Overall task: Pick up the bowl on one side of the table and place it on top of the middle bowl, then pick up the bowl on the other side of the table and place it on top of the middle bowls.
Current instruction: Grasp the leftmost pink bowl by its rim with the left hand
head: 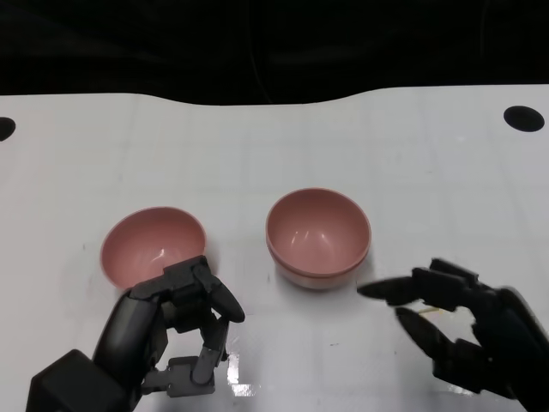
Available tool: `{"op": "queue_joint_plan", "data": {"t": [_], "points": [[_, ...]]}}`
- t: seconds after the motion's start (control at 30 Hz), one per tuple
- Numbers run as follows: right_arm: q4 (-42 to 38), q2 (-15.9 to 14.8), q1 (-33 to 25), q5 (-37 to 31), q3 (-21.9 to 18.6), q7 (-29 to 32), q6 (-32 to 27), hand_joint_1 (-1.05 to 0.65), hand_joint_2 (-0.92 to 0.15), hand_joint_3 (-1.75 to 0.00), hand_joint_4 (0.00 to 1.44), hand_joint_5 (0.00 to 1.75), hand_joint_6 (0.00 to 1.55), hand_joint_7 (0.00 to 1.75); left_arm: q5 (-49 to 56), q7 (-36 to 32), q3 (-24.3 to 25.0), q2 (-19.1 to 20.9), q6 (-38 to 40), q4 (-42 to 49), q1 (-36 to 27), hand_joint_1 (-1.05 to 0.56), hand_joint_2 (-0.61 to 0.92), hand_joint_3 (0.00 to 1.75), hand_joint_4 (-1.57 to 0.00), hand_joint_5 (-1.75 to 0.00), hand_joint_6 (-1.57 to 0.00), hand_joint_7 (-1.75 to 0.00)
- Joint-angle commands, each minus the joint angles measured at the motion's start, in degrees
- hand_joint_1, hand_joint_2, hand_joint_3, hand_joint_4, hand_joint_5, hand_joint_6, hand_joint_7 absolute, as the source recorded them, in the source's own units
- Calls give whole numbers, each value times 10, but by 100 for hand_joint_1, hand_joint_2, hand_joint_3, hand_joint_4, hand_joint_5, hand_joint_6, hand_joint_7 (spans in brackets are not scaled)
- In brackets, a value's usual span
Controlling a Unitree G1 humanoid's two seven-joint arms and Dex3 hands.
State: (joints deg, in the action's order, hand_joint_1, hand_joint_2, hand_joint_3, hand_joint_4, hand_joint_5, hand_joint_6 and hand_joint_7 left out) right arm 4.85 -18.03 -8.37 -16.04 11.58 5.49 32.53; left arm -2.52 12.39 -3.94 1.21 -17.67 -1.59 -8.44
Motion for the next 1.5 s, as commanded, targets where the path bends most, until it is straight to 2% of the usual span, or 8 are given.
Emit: {"op": "queue_joint_plan", "data": {"t": [0.03, 0.13, 0.4, 0.57, 0.73, 1.07, 1.27, 1.5], "points": [[12, 5, -23, 47, -15, -24, 11, -5, -45, -114, 75, 127, 84, 82, -10, -6, 8, 0, -7, 4, 0, -17, 45, 123, -79, -154, -79, -127], [17, 18, -41, 87, -20, -43, -4, -2, -41, -129, 83, 138, 90, 93, -21, -2, 12, 0, -3, 0, 1, -16, 48, 117, -77, -145, -77, -118], [27, 47, -47, 113, -35, -75, -57, -2, -24, -166, 95, 174, 91, 140, 45, -22, 23, 36, -33, -2, 18, -24, 65, 69, -64, -89, -70, -45], [32, 62, -47, 113, -40, -86, -82, -4, -21, -172, 98, 175, 84, 158, 131, -45, 34, 75, -5, -51, 20, -39, 86, 9, -34, -64, -53, -4], [28, 69, -45, 110, -41, -96, -86, -4, -20, -172, 100, 175, 84, 160, 229, -53, 38, 123, 47, -105, 20, -55, 89, 2, -13, -61, -34, 0], [32, 80, -46, 100, -45, -105, -95, -5, -21, -168, 96, 175, 82, 162, 438, -55, 6, 190, 123, -141, 57, -64, 85, 0, -5, -54, -26, 0], [41, 85, -49, 92, -42, -111, -115, -6, -19, -169, 96, 175, 82, 162, 524, -21, -54, 207, 184, -76, 117, -60, 88, 1, -15, -53, -30, -2], [41, 90, -46, 85, -41, -111, -115, -4, -18, -169, 96, 175, 83, 161, 569, 6, -120, 216, 225, 50, 205, -47, 92, 1, -44, -25, -47, -2]]}}
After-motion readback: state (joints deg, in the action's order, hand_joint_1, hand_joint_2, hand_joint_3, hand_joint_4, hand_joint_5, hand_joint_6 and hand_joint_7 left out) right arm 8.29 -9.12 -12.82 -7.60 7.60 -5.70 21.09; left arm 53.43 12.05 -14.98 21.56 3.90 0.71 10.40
